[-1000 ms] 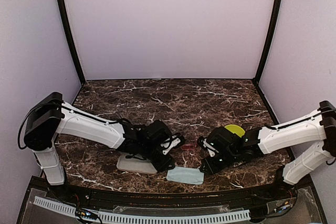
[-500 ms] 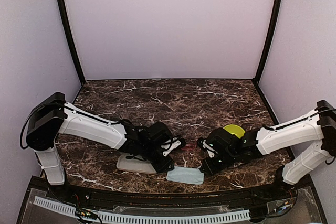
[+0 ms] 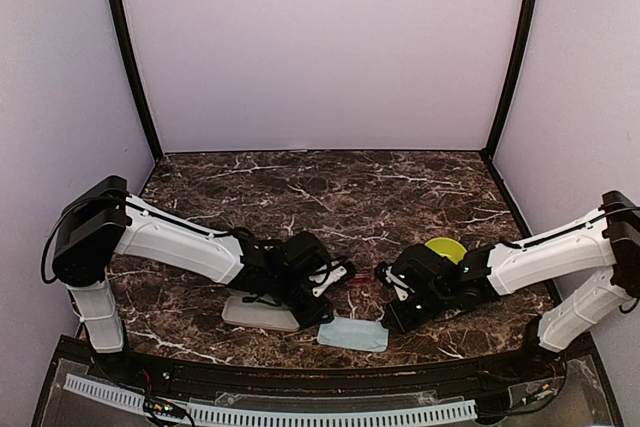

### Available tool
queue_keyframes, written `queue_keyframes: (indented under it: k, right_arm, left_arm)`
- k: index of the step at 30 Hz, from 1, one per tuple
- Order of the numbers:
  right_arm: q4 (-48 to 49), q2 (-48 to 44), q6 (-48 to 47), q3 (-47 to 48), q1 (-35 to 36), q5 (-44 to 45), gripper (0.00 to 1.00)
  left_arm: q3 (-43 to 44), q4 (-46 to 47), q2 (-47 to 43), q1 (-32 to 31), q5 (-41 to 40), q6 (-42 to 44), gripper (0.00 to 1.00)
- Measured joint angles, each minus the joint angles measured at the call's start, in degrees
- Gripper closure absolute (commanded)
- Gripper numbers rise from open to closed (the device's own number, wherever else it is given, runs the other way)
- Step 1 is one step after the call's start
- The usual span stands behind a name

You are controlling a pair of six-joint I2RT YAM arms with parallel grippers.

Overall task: Organize the sunglasses
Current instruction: Pick up the glasses cleaning cloth from the center of the board.

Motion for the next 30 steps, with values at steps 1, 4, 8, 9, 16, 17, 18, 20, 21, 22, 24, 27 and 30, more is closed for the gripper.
queue_keyframes:
  k: [1, 4, 8, 9, 16, 17, 18, 20, 21, 22, 24, 27, 30]
  right_arm:
    - [0.0, 0.0, 0.0, 0.0, 0.0, 0.0, 0.83]
    - [0.0, 0.0, 0.0, 0.0, 0.0, 0.0, 0.85]
    - [0.0, 0.0, 0.0, 0.0, 0.0, 0.0, 0.86]
    - [0.0, 0.0, 0.0, 0.0, 0.0, 0.0, 0.86]
    - [0.0, 0.1, 0.0, 0.0, 0.0, 0.0, 0.87]
    - [0.0, 0.1, 0.0, 0.0, 0.0, 0.0, 0.87]
    - [0.0, 0.1, 0.0, 0.0, 0.0, 0.0, 0.87]
    - [0.0, 0.1, 0.0, 0.0, 0.0, 0.1, 0.87]
    - [0.0, 0.1, 0.0, 0.0, 0.0, 0.1, 0.88]
    - [-0.1, 0.1, 0.0, 0.0, 0.0, 0.1, 0.88]
    - [-0.1, 0.1, 0.0, 0.0, 0.0, 0.1, 0.88]
    - [-0.1, 0.1, 0.0, 0.0, 0.0, 0.2, 0.9]
    - [-0.1, 0.1, -0.1, 0.0, 0.0, 0.3, 0.93]
  left_arm:
    - [0.0, 0.0, 0.0, 0.0, -0.1, 0.0, 0.75]
    - [0.0, 0.0, 0.0, 0.0, -0.1, 0.0, 0.75]
    - [0.0, 0.0, 0.0, 0.0, 0.1, -0.1, 0.69]
    - [0.0, 0.1, 0.0, 0.0, 0.1, -0.1, 0.69]
    - [0.1, 0.0, 0.0, -0.1, -0.1, -0.2, 0.75]
    - [0.1, 0.0, 0.0, -0.1, -0.1, -0.3, 0.76]
    - [0.1, -0.1, 0.0, -0.1, -0.1, -0.3, 0.78]
    - [0.1, -0.2, 0.0, -0.1, -0.1, -0.3, 0.8]
    - [0.1, -0.2, 0.0, -0.1, -0.1, -0.4, 0.81]
    - [0.1, -0.3, 0.0, -0.1, -0.1, -0.3, 0.82]
    - [0.1, -0.5, 0.0, -0.1, -0.1, -0.3, 0.85]
    - [0.1, -0.6, 0.0, -0.1, -0.1, -0.3, 0.88]
    - [0.1, -0.6, 0.0, -0.1, -0.1, -0.3, 0.92]
